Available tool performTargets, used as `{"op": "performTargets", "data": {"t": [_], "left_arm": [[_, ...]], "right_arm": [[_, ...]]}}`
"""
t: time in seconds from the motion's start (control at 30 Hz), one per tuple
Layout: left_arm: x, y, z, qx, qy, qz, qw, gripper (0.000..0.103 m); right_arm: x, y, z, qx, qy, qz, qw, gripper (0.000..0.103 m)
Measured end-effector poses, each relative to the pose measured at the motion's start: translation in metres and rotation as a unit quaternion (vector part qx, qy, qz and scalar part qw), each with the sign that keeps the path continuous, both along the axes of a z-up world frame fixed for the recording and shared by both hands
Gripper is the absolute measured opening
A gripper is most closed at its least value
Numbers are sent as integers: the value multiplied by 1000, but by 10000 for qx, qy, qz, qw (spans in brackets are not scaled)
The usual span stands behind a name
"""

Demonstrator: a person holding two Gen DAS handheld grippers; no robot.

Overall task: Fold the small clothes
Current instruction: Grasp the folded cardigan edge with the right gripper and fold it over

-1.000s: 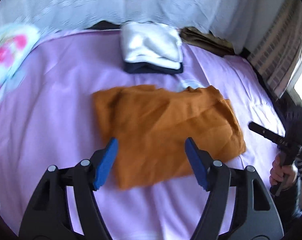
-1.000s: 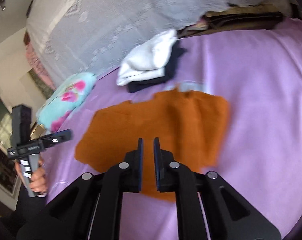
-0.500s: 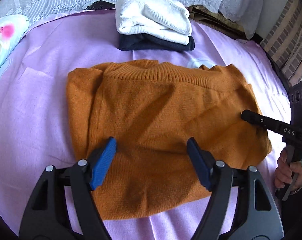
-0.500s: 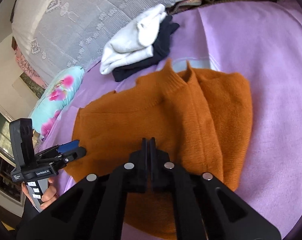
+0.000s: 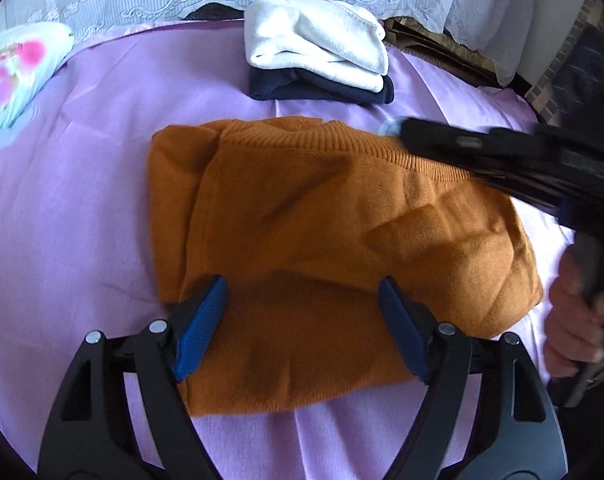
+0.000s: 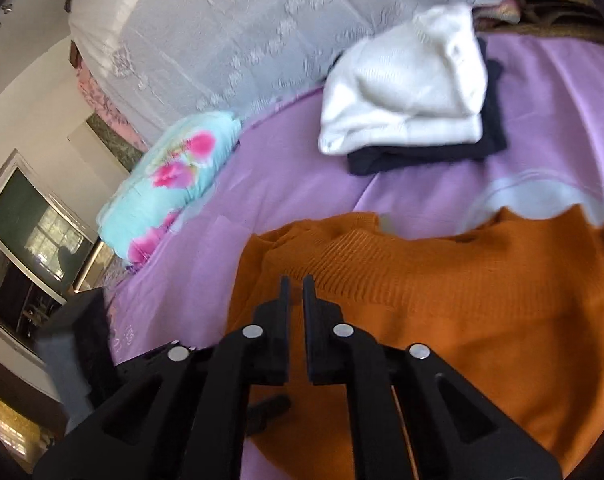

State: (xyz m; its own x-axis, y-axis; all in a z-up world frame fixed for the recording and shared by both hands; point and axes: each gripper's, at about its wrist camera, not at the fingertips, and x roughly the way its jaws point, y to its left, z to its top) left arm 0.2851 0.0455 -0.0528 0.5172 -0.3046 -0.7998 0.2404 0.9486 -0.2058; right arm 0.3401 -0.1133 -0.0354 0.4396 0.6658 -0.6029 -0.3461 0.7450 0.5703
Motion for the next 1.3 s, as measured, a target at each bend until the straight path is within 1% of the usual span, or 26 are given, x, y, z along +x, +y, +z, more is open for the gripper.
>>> {"op": "performTargets", "data": {"t": [0.03,0.1,0.17,0.23,0.27,0.37,0.43,0.47,0.53,0.57,0.6,0.63,0.67,0.7,0.73,0.77,0.8,0.83,0.93,1.0,1.03,1.1,1.17,1.2,1.23,1.3], "left_arm": [[-1,1,0,-18,13,6,10000,79],[0,3,-1,-38,37,15,10000,79],[1,4,-2,-29,60,24,10000,79],[1,5,-1,-91,74,17,9999,79],[0,6,0,-124,76,20,9999,79],[0,19,8,-418,92,127,9990,79],[2,34,16,-679,56,274,9973,82],[5,40,20,-689,19,392,9968,89],[15,52,25,-395,-140,914,9949,92],[22,58,27,-368,-153,1064,9935,92],[27,59,27,-368,-125,1105,9931,92],[33,58,25,-288,-83,1131,9931,92],[39,55,22,-108,-43,1165,9931,92],[47,49,15,187,4,1257,9919,92],[51,46,8,348,53,1255,9915,92],[57,41,-8,524,244,1151,9917,95],[58,43,-17,562,315,1153,9912,99],[57,45,-18,520,283,1182,9912,99],[51,50,-14,382,230,1226,9915,101],[48,49,-16,440,198,1259,9909,101],[45,48,-16,490,173,1258,9907,101],[41,46,-15,578,126,1273,9901,101],[40,45,-16,624,100,1305,9894,101],[38,43,-15,640,89,1309,9893,101],[39,44,-14,656,85,1311,9892,101],[40,42,-14,671,75,1317,9890,101]], "right_arm": [[8,5,-10,-113,169,-26,9998,8],[23,11,-34,-353,383,-210,9984,0],[27,8,-43,-100,402,-223,9989,0],[22,5,-34,-79,321,-240,9992,3],[16,3,-26,-91,134,-287,9995,6],[4,6,-7,-60,-272,-188,9994,6],[5,11,-3,19,-345,-152,9993,6],[9,15,-4,18,-319,-117,9994,6],[17,22,-16,-121,-184,-152,9996,7],[22,22,-25,-240,-20,-206,9995,7],[27,21,-37,-285,200,-203,9992,6],[31,17,-46,-46,345,-157,9993,2],[33,12,-47,127,421,-185,9989,2],[34,9,-46,211,474,-202,9985,3],[32,6,-44,284,438,-234,9984,5],[30,5,-42,272,366,-272,9986,6],[26,6,-39,199,284,-310,9989,7],[20,7,-32,99,147,-317,9993,10],[5,7,-14,-207,-300,-365,9987,13],[-5,2,-3,-441,-563,-536,9960,23],[-7,-4,-2,-561,-602,-619,9947,30],[-8,-11,-3,-795,-592,-800,9918,32],[-4,-16,-20,-1009,-295,-825,9910,32],[-2,-20,-30,-970,-190,-759,9922,32],[-3,-23,-32,-863,-246,-764,9930,32],[-8,-30,-27,-703,-207,-846,9937,32]]}}
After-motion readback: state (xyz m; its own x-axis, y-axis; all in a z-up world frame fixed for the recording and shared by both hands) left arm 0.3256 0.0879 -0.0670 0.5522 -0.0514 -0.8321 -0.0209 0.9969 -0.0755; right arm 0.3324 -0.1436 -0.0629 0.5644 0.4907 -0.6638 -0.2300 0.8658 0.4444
